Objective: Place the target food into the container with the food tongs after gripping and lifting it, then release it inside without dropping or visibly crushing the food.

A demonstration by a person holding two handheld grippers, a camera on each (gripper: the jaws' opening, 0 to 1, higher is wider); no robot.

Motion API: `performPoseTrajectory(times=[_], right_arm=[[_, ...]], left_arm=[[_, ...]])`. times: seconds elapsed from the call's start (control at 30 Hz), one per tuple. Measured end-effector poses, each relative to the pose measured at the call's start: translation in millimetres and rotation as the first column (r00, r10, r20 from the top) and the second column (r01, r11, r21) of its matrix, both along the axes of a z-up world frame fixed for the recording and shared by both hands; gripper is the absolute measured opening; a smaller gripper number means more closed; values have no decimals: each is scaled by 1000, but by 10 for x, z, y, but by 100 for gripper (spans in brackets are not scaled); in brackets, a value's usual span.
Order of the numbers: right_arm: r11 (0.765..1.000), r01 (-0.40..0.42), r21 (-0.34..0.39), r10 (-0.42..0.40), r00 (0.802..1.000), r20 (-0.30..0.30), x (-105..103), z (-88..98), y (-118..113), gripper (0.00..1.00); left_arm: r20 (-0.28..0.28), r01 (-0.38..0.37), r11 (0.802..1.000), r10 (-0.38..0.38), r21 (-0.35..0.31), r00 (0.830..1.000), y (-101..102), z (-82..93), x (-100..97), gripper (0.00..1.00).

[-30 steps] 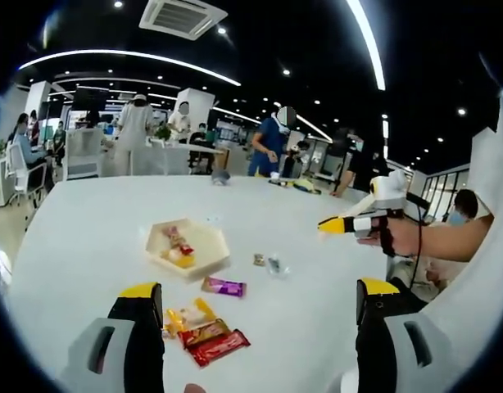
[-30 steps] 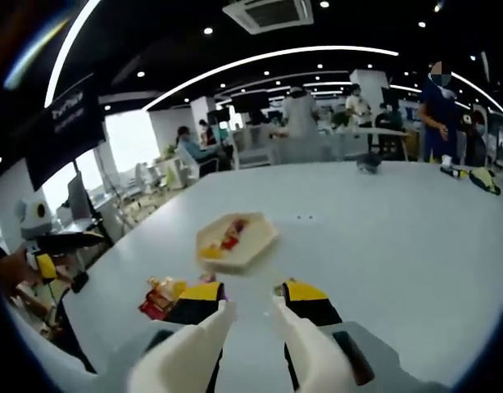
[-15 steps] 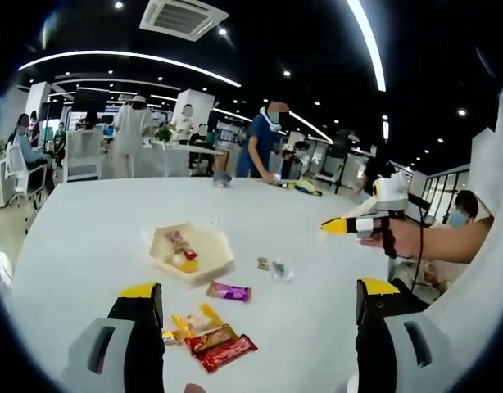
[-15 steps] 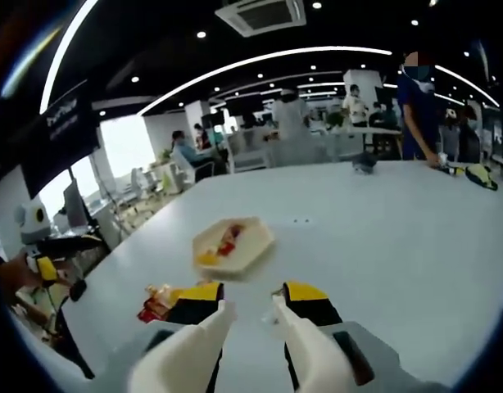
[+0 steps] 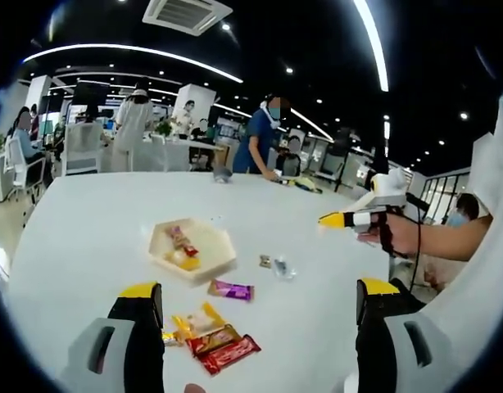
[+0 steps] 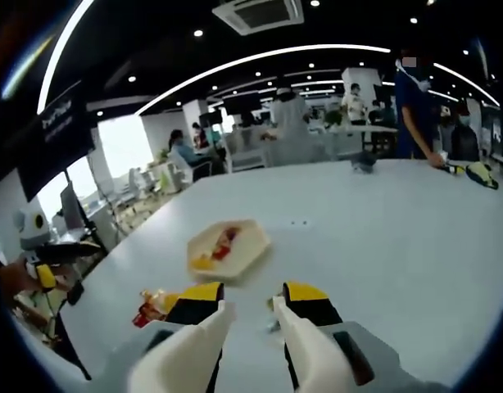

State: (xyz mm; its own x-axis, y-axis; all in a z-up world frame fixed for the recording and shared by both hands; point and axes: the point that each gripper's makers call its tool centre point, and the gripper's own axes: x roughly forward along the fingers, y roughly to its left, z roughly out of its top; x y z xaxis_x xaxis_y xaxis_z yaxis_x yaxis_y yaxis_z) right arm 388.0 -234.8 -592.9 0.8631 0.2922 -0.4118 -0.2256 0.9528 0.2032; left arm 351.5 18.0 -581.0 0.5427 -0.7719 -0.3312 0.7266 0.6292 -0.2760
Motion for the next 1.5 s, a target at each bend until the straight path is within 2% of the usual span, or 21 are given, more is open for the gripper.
performPoseTrajectory(times=[0.37, 0.7, 1.03, 1.5], right_arm=[[1000, 0, -9, 0, 1000, -17, 170, -91, -49, 27], [1000, 4, -10, -4, 998, -55, 338, -276, -96, 27], [1000, -5, -1, 5, 998, -70, 463, -385, -84, 27], [1000, -19, -4, 19, 996, -85, 507, -473, -90, 27]], left_arm=[[-2, -11, 1000, 11, 2, 1000, 2, -20, 110, 99], [-22, -36, 999, 36, -12, 999, -11, -60, 237, 99], [-31, -58, 998, 57, -5, 998, 28, -64, 313, 99], [-18, -75, 997, 75, 15, 997, 71, -39, 255, 98]])
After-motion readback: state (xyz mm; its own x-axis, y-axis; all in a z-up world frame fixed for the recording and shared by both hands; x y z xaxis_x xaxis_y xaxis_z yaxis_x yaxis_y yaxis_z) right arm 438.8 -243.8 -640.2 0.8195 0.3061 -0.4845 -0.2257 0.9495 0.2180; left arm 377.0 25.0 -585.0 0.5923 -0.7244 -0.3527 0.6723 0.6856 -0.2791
